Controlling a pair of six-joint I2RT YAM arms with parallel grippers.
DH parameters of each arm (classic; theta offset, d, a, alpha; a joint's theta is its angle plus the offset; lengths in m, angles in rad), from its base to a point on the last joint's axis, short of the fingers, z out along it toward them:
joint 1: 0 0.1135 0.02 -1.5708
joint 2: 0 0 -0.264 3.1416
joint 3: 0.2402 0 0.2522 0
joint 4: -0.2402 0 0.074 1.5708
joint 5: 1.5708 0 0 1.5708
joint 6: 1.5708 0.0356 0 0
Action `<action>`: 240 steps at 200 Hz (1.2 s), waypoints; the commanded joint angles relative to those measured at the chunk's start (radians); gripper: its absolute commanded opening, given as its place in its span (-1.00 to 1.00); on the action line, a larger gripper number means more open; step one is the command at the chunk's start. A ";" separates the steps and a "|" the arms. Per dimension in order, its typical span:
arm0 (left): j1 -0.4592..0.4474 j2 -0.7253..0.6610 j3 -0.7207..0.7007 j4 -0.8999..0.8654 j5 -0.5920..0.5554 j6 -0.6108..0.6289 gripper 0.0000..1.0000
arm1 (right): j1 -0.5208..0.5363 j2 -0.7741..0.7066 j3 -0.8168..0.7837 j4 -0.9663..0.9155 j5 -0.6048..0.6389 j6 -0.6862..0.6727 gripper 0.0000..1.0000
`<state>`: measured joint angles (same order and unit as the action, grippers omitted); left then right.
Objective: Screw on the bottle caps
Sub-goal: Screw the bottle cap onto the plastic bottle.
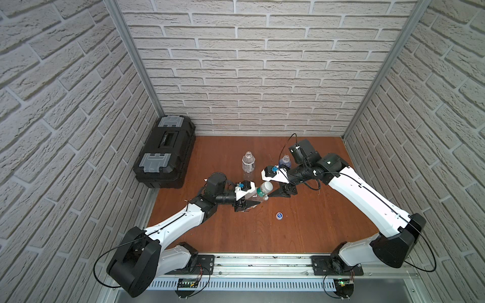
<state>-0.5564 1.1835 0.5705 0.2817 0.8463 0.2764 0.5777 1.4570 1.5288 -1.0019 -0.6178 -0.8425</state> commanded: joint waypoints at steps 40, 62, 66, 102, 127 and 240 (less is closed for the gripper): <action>0.006 0.007 0.028 0.028 0.037 -0.006 0.00 | -0.004 0.004 0.042 -0.020 -0.066 -0.020 0.13; 0.006 0.007 0.028 0.029 0.037 -0.004 0.00 | -0.006 -0.006 0.041 -0.012 -0.063 -0.014 0.16; 0.006 0.007 0.028 0.028 0.036 -0.005 0.00 | -0.006 -0.008 0.041 -0.011 -0.062 -0.012 0.16; 0.005 0.008 0.029 0.031 0.036 -0.008 0.00 | -0.011 -0.019 0.034 0.007 -0.044 0.012 0.15; 0.004 0.008 0.031 0.034 0.037 -0.009 0.00 | -0.016 -0.022 0.027 0.014 -0.042 0.027 0.10; -0.096 -0.052 -0.048 0.261 -0.397 -0.020 -0.01 | -0.012 -0.013 -0.182 0.338 0.148 0.719 -0.27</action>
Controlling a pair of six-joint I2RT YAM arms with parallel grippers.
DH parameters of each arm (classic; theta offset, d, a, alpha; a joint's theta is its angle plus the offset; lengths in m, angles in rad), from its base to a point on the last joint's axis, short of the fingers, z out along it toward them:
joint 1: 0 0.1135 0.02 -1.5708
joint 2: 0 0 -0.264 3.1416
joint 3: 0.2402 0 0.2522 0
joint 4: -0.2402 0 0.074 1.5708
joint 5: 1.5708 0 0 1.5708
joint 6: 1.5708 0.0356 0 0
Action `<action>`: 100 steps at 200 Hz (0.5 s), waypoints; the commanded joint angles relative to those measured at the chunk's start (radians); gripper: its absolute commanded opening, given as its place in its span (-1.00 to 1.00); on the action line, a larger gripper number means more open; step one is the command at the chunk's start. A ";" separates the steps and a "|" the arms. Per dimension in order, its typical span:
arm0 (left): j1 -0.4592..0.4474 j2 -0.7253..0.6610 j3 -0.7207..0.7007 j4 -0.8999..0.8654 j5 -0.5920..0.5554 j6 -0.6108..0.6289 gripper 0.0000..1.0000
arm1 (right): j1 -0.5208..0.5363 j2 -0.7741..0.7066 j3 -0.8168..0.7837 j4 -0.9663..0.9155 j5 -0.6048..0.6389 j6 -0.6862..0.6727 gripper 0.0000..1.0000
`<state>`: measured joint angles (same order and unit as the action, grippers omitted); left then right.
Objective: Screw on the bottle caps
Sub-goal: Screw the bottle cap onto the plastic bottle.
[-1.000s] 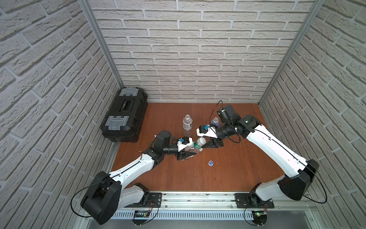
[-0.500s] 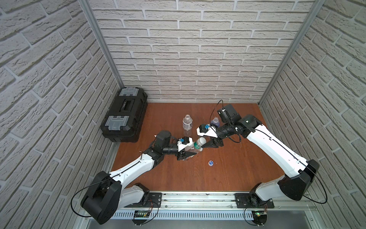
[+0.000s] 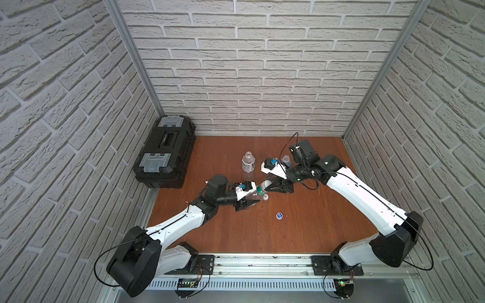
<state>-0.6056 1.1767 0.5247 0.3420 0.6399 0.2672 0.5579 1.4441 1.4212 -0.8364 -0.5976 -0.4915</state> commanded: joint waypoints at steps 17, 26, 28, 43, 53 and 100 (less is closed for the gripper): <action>-0.084 -0.053 -0.016 0.236 -0.292 0.008 -0.01 | 0.008 0.013 -0.088 0.216 0.224 0.643 -0.27; -0.108 -0.058 -0.027 0.259 -0.346 0.027 -0.01 | 0.009 0.021 -0.089 0.228 0.253 0.786 -0.26; -0.113 -0.057 -0.030 0.264 -0.360 0.032 -0.01 | 0.010 0.022 -0.091 0.234 0.251 0.816 -0.26; -0.160 -0.064 -0.046 0.297 -0.448 0.075 -0.01 | 0.040 0.005 -0.143 0.312 0.302 1.020 -0.25; -0.193 -0.068 -0.053 0.310 -0.490 0.111 -0.01 | 0.069 -0.020 -0.188 0.356 0.383 1.161 -0.25; -0.289 -0.065 -0.065 0.337 -0.645 0.220 -0.01 | 0.108 -0.086 -0.314 0.451 0.520 1.613 -0.25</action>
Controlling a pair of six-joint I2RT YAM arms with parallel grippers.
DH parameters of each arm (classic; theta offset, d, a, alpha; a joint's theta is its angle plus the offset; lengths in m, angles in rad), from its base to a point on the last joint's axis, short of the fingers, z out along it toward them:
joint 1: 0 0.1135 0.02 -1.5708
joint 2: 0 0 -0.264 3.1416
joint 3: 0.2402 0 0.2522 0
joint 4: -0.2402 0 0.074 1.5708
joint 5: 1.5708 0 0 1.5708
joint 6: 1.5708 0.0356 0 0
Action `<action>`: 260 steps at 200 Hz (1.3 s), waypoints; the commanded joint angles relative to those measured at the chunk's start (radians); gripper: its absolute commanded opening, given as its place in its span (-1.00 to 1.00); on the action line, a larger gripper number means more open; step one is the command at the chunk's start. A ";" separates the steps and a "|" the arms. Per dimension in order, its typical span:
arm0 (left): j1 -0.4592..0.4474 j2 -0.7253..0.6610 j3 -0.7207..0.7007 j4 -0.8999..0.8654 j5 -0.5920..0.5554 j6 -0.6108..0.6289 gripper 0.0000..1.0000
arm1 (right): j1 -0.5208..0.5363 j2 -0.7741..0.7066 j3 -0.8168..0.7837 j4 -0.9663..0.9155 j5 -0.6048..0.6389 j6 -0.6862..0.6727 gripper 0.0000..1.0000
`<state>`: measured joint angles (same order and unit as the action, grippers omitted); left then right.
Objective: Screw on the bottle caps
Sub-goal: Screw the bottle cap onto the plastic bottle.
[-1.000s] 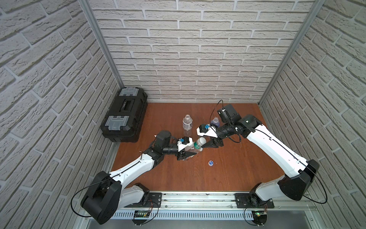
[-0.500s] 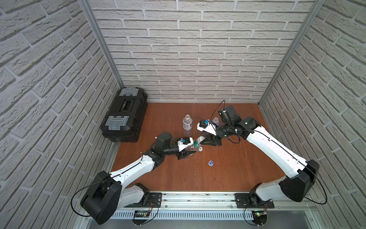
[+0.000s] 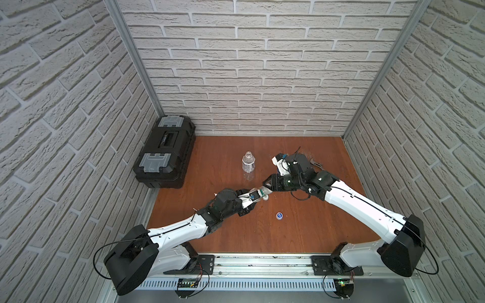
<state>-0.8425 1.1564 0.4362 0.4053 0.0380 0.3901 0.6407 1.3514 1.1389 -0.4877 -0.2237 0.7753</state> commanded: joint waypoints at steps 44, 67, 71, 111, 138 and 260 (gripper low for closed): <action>0.015 -0.036 0.038 0.090 0.033 0.051 0.01 | 0.028 -0.030 0.104 -0.002 0.250 0.114 0.13; 0.097 -0.045 0.036 0.001 0.175 0.002 0.00 | 0.020 -0.115 0.078 0.060 0.279 -0.134 0.40; 0.114 -0.045 0.035 -0.009 0.202 -0.003 0.01 | 0.017 -0.130 0.073 0.077 0.272 -0.195 0.44; 0.252 -0.040 0.057 -0.071 0.511 -0.052 0.00 | -0.009 -0.203 0.100 -0.010 0.139 -0.792 0.69; 0.279 -0.009 0.107 -0.120 0.615 -0.045 -0.01 | -0.009 -0.173 0.149 -0.217 -0.143 -1.221 0.60; 0.281 0.006 0.151 -0.175 0.701 -0.026 -0.01 | -0.009 0.018 0.326 -0.419 -0.284 -1.692 0.37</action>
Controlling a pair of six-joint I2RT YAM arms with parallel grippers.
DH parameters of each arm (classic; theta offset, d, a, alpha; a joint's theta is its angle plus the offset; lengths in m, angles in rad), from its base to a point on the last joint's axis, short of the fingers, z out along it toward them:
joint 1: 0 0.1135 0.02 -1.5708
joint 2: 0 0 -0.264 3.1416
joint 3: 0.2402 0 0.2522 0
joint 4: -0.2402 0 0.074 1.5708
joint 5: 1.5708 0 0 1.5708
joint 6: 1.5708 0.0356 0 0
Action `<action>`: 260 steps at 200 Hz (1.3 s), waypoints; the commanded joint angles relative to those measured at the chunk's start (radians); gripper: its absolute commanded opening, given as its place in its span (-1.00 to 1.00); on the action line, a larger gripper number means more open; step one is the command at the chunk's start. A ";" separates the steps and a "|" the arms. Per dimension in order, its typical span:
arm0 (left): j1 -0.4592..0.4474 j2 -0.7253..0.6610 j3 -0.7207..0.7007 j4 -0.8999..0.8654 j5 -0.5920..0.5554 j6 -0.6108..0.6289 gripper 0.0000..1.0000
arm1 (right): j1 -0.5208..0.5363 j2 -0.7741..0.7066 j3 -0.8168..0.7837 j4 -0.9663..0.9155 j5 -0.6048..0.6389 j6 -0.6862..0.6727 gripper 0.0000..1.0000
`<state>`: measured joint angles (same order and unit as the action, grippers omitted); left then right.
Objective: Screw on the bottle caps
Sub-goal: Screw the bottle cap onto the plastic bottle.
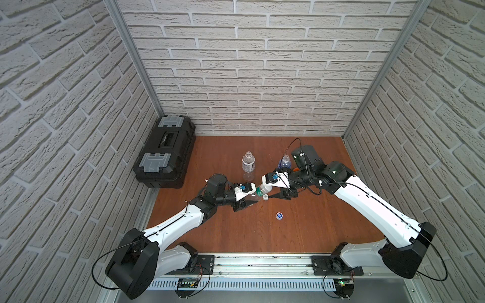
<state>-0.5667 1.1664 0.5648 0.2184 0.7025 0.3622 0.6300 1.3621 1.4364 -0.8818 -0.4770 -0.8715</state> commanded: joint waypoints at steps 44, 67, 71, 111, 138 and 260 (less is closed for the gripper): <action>0.004 -0.001 0.020 0.024 0.041 -0.007 -0.01 | 0.001 0.059 0.067 -0.066 -0.008 -0.061 0.25; 0.005 0.001 0.015 0.034 0.026 -0.007 -0.01 | 0.001 0.066 0.073 -0.066 -0.009 -0.063 0.16; 0.005 0.001 0.015 0.035 0.023 -0.008 -0.02 | 0.000 0.067 0.073 -0.065 -0.011 -0.061 0.14; 0.005 -0.012 0.010 0.045 0.024 -0.012 -0.02 | 0.001 0.089 0.085 -0.079 0.017 -0.067 -0.05; 0.005 -0.012 0.004 0.044 0.014 -0.008 -0.02 | 0.000 0.091 0.089 -0.087 0.003 -0.065 -0.26; -0.151 -0.177 -0.127 0.298 -0.395 0.009 -0.02 | 0.000 0.112 0.038 0.126 0.090 0.987 -0.88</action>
<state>-0.6689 1.0454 0.4496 0.2829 0.4610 0.3229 0.6376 1.4803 1.4914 -0.9108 -0.4728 -0.4133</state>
